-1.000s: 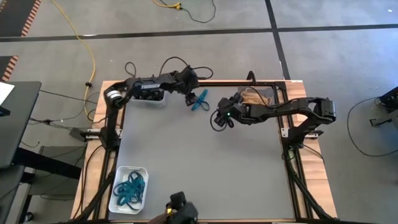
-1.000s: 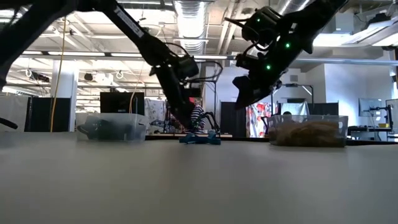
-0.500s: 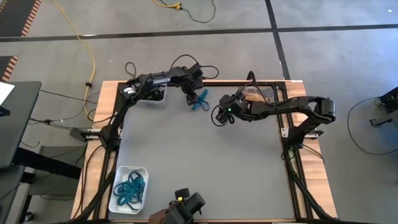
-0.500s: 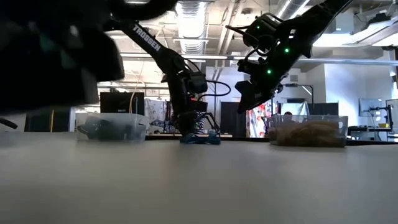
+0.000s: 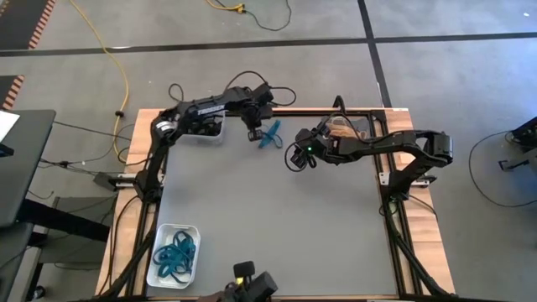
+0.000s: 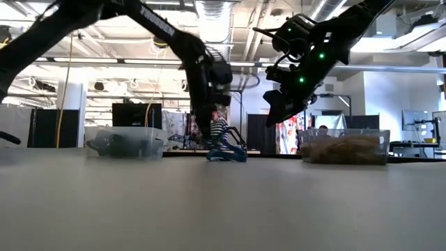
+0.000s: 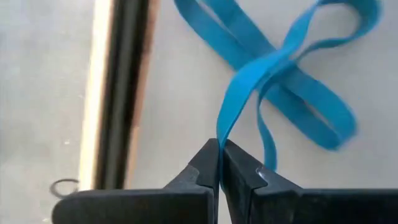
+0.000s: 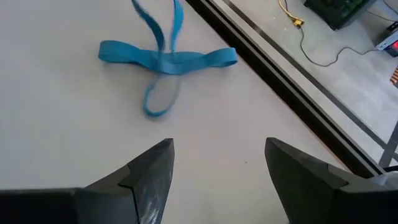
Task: Sort rubber bands into baskets
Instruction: Put the blue rubber band into the white bin
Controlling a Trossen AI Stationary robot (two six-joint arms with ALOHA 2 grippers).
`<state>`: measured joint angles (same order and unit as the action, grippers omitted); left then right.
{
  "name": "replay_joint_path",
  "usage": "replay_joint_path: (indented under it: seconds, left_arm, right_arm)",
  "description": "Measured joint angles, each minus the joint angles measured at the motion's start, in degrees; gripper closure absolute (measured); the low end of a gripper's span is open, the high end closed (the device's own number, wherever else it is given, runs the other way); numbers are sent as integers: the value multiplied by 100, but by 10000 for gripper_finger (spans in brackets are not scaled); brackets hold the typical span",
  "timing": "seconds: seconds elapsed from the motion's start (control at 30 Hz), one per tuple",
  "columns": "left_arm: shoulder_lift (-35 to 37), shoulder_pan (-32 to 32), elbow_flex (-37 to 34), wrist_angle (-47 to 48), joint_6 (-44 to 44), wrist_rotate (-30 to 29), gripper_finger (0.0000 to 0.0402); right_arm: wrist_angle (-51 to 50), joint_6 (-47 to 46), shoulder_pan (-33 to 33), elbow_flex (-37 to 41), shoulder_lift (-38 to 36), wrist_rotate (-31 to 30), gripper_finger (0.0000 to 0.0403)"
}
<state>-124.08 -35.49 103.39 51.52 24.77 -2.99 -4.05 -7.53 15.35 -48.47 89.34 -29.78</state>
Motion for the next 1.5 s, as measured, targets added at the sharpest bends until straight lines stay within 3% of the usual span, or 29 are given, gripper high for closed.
replay_joint_path:
  seconds: [0.4,0.67,0.9,1.07,1.37,1.5]
  left_arm:
    - [1884,957,2,1382,-339,-1115,401]
    - [3263,2127,4,2622,-1397,-1503,401]
    - [4096,3636,7,3843,-2985,-1400,402]
    - [4518,4886,-134,3871,-4192,-1012,401]
    - [4485,7345,-139,3849,-6254,-775,401]
    - [4251,8138,-143,3854,-7019,-648,401]
  right_arm:
    - [-1,-4,-37,0,0,0,121]
    - [4,-121,-145,0,0,0,121]
    - [4,-313,-445,0,0,0,121]
    - [31,-463,-713,0,0,0,121]
    - [378,-462,-898,0,0,0,121]
    - [369,-461,-896,0,0,0,121]
